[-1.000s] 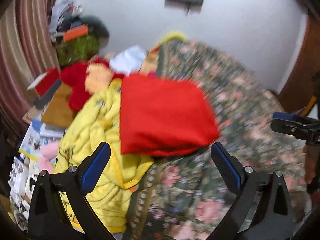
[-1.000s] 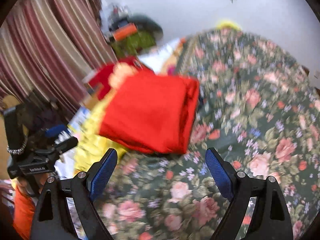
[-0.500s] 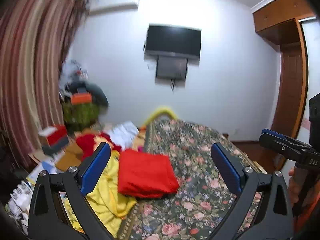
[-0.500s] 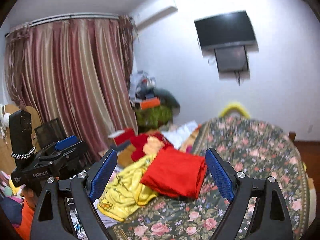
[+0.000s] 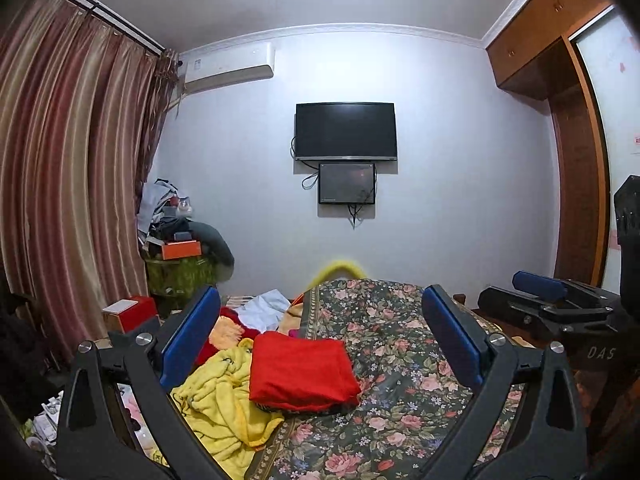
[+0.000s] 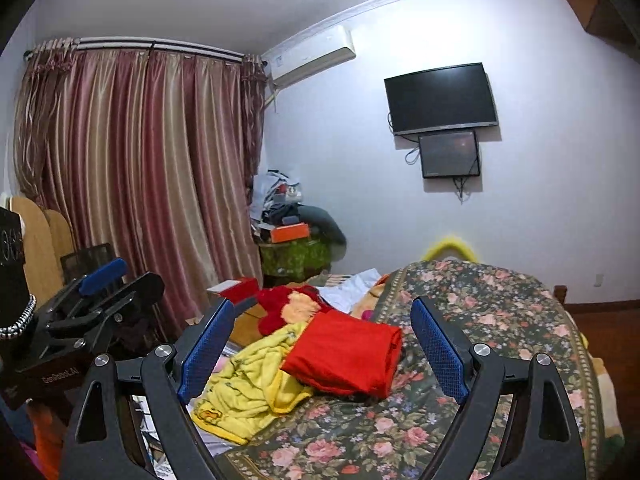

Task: Fold large clothes

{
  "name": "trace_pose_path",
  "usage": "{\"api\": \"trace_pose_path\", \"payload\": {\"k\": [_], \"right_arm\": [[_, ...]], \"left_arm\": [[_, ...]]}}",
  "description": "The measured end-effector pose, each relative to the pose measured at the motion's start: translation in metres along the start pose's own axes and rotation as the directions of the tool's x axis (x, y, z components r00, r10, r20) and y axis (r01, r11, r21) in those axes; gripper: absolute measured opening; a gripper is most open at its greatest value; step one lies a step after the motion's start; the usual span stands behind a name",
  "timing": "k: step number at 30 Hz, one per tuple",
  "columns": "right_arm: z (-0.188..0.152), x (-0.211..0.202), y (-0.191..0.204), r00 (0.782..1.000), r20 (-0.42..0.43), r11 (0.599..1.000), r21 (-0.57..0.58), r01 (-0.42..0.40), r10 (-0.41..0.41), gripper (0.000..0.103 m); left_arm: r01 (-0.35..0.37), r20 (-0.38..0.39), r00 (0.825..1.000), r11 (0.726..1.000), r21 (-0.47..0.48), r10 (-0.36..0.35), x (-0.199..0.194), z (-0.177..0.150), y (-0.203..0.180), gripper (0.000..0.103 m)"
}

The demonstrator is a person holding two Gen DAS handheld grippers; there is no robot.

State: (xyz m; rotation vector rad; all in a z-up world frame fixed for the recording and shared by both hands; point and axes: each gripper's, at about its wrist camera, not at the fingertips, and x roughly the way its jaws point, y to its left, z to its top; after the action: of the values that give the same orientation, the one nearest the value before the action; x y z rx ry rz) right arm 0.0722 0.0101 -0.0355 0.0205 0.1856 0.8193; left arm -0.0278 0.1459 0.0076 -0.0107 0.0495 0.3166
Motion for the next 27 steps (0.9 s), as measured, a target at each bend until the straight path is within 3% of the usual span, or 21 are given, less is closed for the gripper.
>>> {"api": "trace_pose_path", "payload": {"k": [2,9,27], "right_arm": [[0.0,-0.003,0.001,1.0,0.006,1.0,-0.008,0.023,-0.023,0.103],[-0.002,-0.006,0.004,0.997,0.011,0.997,-0.034,0.076,-0.076,0.103],[-0.006,0.004,-0.002,0.996,-0.014,0.996,-0.025,0.083,-0.083,0.103]], "left_arm": [[0.001,-0.008,1.0,1.0,-0.003,-0.001,0.0,-0.002,-0.001,0.103],[0.001,-0.033,0.999,1.0,-0.018,-0.001,0.003,-0.007,0.0,0.103],[-0.012,-0.069,0.998,1.0,-0.013,0.011,0.014,-0.015,-0.003,0.103]]}}
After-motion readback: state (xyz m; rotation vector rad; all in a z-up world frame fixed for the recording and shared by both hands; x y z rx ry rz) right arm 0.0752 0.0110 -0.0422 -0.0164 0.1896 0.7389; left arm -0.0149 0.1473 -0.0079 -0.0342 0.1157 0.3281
